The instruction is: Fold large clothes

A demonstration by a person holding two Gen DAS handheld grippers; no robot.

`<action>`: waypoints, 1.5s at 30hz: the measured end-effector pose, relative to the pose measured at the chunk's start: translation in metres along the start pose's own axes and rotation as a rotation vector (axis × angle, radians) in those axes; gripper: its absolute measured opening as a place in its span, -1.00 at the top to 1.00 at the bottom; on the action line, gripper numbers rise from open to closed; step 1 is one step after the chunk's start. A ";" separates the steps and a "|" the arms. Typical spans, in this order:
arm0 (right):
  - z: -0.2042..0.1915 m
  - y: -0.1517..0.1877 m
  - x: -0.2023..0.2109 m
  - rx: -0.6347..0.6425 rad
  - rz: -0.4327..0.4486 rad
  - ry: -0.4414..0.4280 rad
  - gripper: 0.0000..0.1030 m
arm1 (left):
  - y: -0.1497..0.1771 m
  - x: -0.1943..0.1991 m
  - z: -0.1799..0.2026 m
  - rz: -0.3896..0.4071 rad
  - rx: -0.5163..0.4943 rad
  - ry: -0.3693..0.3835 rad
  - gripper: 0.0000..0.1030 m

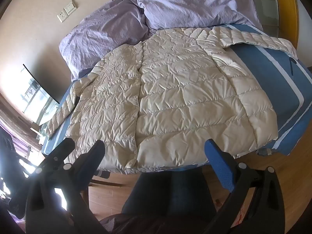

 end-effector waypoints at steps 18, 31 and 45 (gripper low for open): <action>0.001 -0.001 0.000 0.001 0.002 0.005 -0.96 | 0.000 0.000 0.000 -0.002 0.004 0.003 -0.97; 0.002 -0.002 0.001 0.002 0.003 0.007 -0.96 | 0.000 0.000 0.000 -0.003 0.005 0.003 -0.97; 0.001 -0.002 0.001 0.003 0.003 0.010 -0.96 | 0.000 0.000 0.000 -0.004 0.006 0.003 -0.97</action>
Point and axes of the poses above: each gripper's, at about its wrist camera, not at the fingertips, and x roughly against the way its jaws point, z to its right, y to its underside, the point moved 10 cm from there along -x, roughly the way its jaws point, and after that the axes turned 9 degrees about y, right-handed, at the moved point
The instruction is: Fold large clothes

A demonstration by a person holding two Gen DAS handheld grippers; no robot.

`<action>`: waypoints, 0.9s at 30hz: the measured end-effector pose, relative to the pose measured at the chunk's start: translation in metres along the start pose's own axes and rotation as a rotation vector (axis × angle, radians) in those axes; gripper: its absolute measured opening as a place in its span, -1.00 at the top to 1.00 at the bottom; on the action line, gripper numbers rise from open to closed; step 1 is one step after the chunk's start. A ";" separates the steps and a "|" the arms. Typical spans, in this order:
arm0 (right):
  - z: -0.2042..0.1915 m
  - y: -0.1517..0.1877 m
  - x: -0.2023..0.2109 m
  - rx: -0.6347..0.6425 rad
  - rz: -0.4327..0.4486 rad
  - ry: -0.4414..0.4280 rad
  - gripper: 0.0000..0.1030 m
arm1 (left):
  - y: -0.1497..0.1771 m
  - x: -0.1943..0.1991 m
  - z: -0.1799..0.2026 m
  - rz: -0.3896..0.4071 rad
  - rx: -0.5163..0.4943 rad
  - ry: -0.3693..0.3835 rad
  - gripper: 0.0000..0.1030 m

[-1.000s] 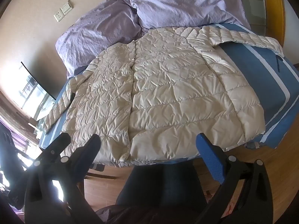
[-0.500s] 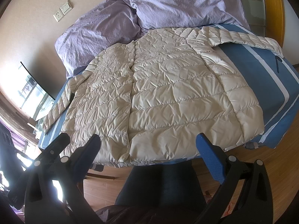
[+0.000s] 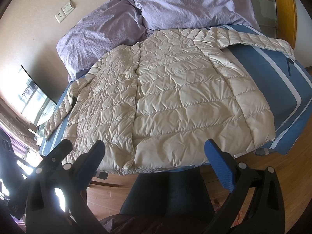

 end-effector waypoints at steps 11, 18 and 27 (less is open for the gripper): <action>-0.002 0.002 0.000 0.001 -0.001 0.000 -0.96 | 0.000 0.000 0.000 -0.001 0.000 0.000 -0.97; -0.004 0.003 0.001 0.000 -0.002 0.001 -0.96 | 0.000 0.000 0.000 -0.002 0.000 0.000 -0.97; -0.006 0.004 0.001 0.000 -0.001 0.002 -0.96 | 0.000 0.000 0.000 -0.002 0.000 -0.001 -0.97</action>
Point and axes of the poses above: each gripper's, at about its wrist camera, not at the fingertips, and x roughly against the way its jaws point, z to its right, y to its underside, the point moved 10 cm from there along -x, roughly the way its jaws point, and after that the axes turned 9 degrees about y, right-handed, at the moved point
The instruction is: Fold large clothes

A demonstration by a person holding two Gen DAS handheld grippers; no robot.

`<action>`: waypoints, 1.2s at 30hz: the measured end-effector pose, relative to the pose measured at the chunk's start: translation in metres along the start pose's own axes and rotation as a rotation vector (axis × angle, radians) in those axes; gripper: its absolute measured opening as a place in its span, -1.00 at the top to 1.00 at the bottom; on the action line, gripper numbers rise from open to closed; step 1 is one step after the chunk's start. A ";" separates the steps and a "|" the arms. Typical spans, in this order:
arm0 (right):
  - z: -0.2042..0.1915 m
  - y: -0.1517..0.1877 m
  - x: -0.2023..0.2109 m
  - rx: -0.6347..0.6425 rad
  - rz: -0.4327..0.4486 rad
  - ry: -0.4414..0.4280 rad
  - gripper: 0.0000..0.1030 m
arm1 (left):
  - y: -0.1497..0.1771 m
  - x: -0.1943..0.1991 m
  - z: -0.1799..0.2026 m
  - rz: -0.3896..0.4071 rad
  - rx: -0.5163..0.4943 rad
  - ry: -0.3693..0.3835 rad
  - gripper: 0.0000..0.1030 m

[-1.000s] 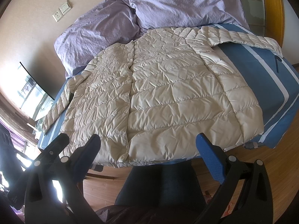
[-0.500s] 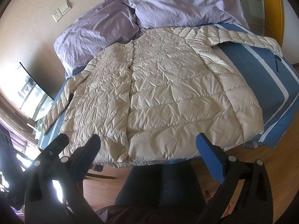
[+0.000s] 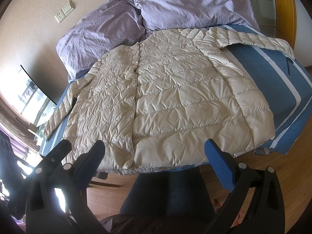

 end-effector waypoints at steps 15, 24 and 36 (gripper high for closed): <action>-0.003 0.002 0.001 -0.001 0.000 0.001 -0.96 | 0.000 0.000 0.000 0.000 0.000 0.000 -0.97; 0.011 -0.010 -0.007 -0.005 0.000 0.019 -0.96 | -0.004 -0.007 -0.005 -0.010 -0.002 -0.011 -0.97; 0.072 -0.069 -0.044 -0.070 0.031 0.148 -0.96 | -0.048 -0.050 -0.035 -0.018 -0.040 -0.131 -0.97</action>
Point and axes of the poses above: each gripper's, at about its wrist camera, not at the fingertips, and x roughly against the way its jaws point, z to its right, y to its underside, the point moved 10 cm from there along -x, roughly the way its jaws point, and after that the axes turned 9 degrees about y, right-handed, at the moved point
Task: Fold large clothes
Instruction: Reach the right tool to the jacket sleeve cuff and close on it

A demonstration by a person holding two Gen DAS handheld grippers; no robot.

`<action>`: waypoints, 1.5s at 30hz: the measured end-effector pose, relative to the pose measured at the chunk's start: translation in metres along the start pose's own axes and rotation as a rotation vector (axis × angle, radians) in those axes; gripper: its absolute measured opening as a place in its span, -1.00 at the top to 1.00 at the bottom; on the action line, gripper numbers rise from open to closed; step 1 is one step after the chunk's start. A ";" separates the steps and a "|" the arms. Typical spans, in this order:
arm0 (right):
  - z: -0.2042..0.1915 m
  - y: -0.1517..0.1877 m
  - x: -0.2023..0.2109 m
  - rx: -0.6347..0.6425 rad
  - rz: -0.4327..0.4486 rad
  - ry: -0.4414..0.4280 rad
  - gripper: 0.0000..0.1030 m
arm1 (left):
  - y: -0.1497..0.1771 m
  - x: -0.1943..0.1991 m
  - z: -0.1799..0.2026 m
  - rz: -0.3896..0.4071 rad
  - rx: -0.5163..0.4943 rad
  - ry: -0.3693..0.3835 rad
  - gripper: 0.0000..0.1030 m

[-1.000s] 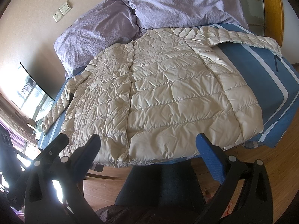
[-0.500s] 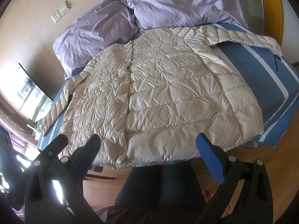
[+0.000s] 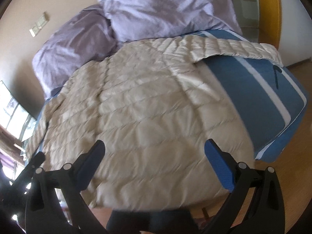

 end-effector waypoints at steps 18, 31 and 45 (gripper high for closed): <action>0.152 -0.116 -0.086 -0.199 0.006 0.279 -0.96 | -0.039 -0.109 -0.055 -0.113 -0.072 -0.245 -0.97; 0.332 -0.179 -0.127 -0.473 0.022 0.543 -0.71 | -0.031 -0.124 -0.059 -0.130 -0.068 -0.237 -0.97; 0.358 -0.174 -0.143 -0.497 0.019 0.593 0.13 | -0.032 -0.126 -0.059 -0.131 -0.062 -0.233 -0.97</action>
Point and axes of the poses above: each gripper's, at about its wrist camera, not at the fingertips, and x roughly against the way its jaws point, z to its right, y to its underside, the point moved 10 cm from there along -x, roughly the way its jaws point, and after that the axes turned 9 degrees about y, right-handed, at the moved point
